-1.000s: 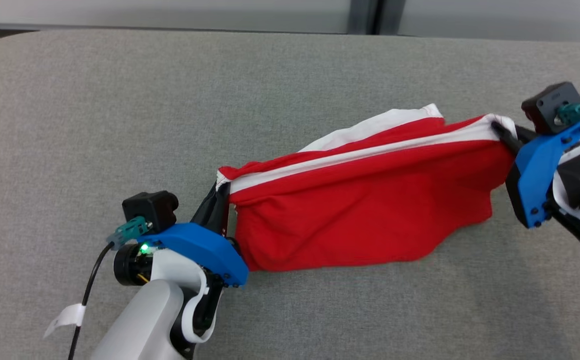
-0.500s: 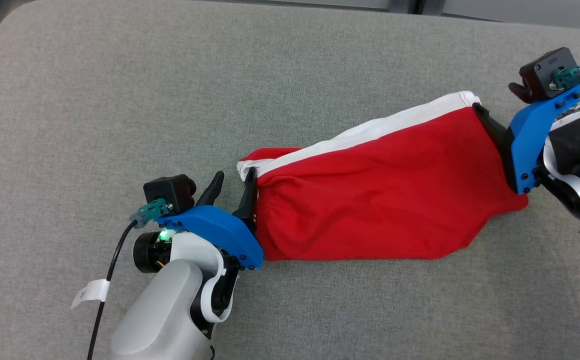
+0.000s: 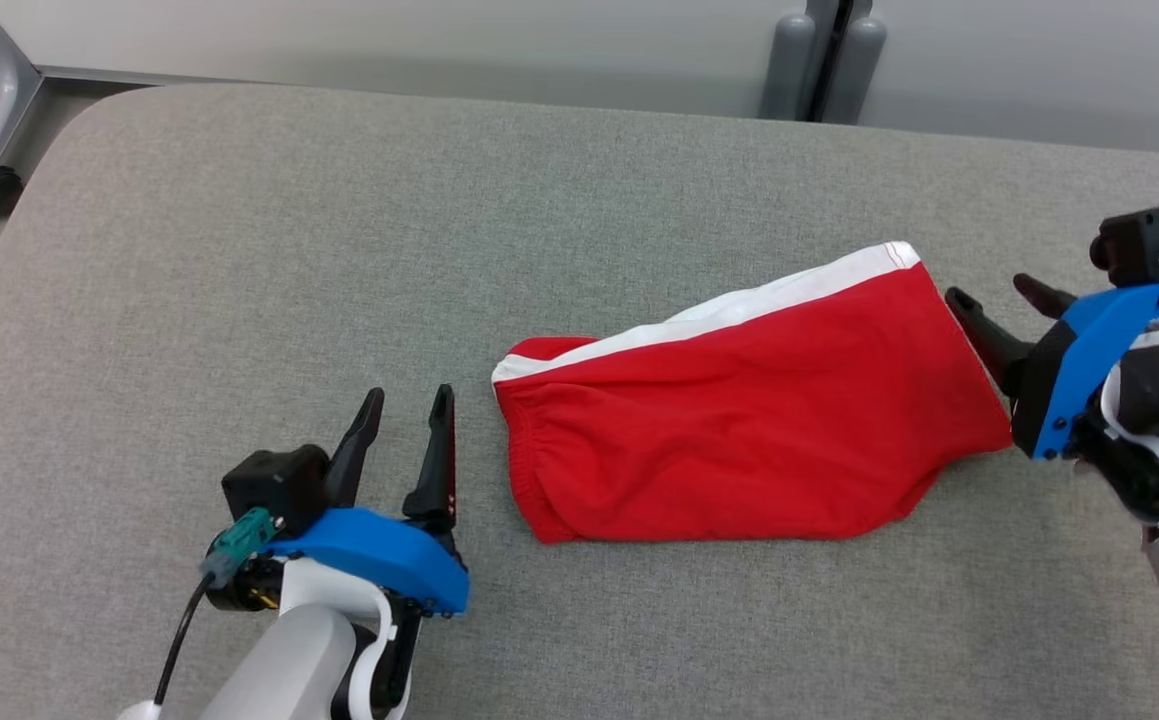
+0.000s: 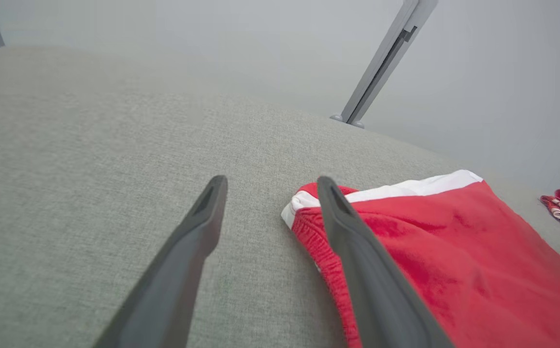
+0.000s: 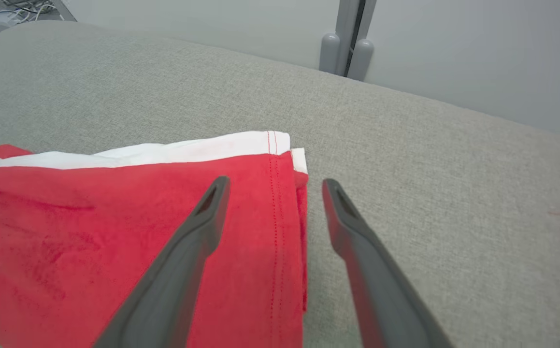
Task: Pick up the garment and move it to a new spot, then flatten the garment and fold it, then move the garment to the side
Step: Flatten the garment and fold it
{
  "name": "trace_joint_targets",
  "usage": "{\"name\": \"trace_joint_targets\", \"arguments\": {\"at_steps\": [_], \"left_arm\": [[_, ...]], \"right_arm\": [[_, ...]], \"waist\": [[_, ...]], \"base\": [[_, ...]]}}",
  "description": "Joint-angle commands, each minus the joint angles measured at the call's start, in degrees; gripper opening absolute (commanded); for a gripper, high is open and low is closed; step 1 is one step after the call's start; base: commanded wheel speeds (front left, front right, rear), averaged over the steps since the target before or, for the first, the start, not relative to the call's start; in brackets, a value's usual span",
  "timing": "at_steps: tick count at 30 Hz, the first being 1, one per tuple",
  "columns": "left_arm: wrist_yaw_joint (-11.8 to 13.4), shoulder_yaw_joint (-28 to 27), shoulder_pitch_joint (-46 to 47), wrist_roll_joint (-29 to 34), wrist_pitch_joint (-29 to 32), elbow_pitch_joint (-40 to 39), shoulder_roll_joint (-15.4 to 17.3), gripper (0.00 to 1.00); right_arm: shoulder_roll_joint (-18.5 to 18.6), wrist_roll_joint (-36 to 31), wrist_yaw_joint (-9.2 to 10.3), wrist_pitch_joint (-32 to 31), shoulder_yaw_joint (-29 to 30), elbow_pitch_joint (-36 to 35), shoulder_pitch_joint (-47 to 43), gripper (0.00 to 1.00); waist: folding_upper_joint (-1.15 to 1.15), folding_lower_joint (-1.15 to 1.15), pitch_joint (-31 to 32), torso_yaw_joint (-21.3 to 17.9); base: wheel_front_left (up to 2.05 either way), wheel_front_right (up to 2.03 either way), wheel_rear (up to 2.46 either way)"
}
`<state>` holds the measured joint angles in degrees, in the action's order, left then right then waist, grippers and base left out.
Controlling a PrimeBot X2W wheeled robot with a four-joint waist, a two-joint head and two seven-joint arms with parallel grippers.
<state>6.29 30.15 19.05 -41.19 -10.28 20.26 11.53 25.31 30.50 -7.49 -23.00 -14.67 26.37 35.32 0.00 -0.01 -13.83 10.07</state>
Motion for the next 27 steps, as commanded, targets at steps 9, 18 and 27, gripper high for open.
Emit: {"name": "trace_joint_targets", "arguments": {"at_steps": [9, 18, 27], "left_arm": [[-1.82, -7.23, -2.68, 10.87, -4.93, -3.89, -0.17, 1.00], [-7.97, -19.21, -7.26, 23.34, -4.94, -10.29, -5.27, 1.00], [-11.30, -23.76, -7.89, 26.37, -4.95, -9.64, -7.48, 1.00]], "right_arm": [[-6.02, -4.37, -0.02, 6.01, 10.07, 1.89, -6.07, 1.00], [-11.61, -10.27, -0.02, 7.60, 19.36, 10.74, -2.43, 1.00], [-14.42, -16.04, -0.01, 7.93, 23.89, 16.85, -0.44, 1.00]], "waist": [[0.00, 0.01, 0.45, 0.44], [0.00, 0.01, -2.03, 2.25], [0.00, 0.01, -3.17, 3.74]], "base": [[0.00, 0.00, 0.00], [0.00, 0.00, 0.00], [0.00, 0.00, 0.00]]}}
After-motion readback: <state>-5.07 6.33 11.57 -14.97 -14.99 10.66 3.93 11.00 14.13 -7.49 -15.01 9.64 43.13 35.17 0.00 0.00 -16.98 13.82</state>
